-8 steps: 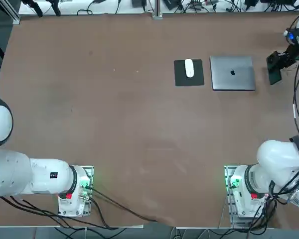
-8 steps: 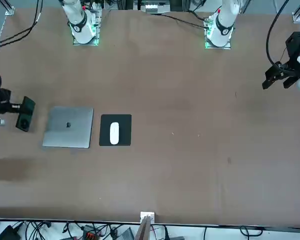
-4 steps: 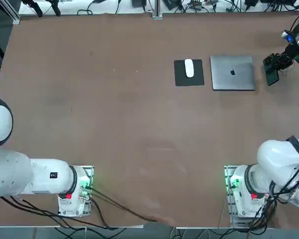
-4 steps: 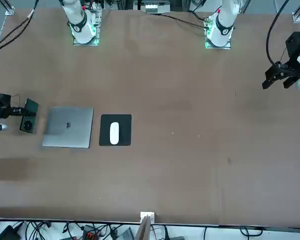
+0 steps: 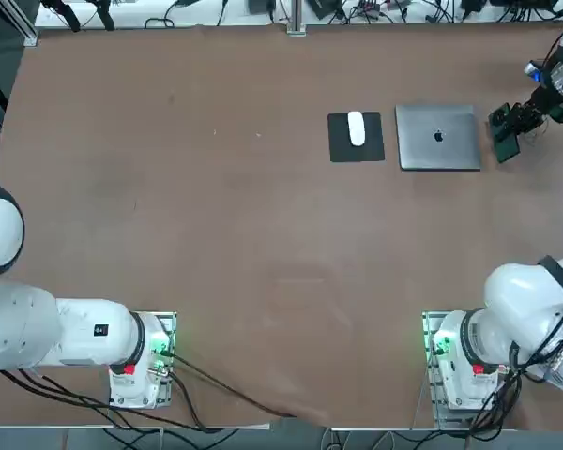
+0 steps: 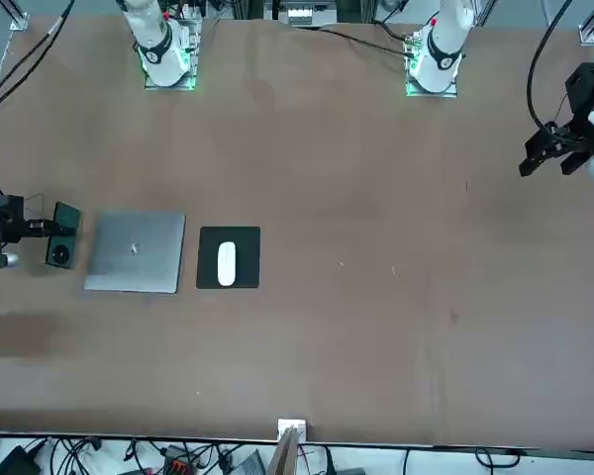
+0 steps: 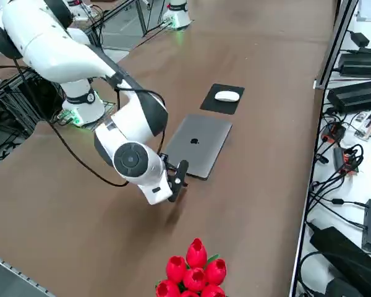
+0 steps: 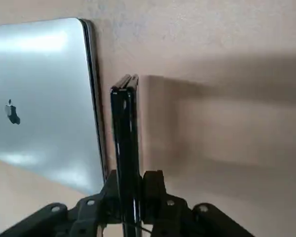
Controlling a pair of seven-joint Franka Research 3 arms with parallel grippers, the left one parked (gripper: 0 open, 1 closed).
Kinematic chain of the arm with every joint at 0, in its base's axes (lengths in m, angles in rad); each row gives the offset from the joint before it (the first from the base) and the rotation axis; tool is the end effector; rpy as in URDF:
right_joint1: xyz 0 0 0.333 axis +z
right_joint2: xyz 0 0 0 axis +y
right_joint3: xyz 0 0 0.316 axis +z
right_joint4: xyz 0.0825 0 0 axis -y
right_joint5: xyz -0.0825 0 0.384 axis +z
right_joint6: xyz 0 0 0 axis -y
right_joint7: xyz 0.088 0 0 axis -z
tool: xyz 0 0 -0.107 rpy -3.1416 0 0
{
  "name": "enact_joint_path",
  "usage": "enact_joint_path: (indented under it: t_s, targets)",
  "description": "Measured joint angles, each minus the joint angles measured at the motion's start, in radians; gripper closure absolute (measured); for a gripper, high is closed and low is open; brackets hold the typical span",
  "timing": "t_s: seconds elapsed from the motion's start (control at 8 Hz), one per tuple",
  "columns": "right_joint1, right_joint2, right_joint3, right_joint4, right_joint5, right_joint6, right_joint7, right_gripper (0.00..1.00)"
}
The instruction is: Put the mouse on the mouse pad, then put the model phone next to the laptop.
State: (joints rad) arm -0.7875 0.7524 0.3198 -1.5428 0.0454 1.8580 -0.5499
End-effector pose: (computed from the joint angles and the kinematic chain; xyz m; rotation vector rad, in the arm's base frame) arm 0.5767 -0.3156 0.2014 -2.6938 -0.0311 0.3006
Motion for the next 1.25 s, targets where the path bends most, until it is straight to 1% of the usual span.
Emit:
enact_joint_path:
  t_s: [0.38,0.62,0.88,1.12,1.25]
  targets:
    - [0.001,0.007,0.0,0.001,0.001,-0.001,-0.006,0.81]
    - [-0.001,0.01,0.0,0.002,0.001,-0.001,-0.036,0.7]
    - [-0.007,0.01,-0.005,0.009,0.0,0.003,-0.045,0.39]
    - [-0.013,0.01,-0.02,0.021,-0.023,0.024,-0.047,0.04]
    - [-0.018,0.01,-0.027,0.034,-0.069,0.035,-0.049,0.0]
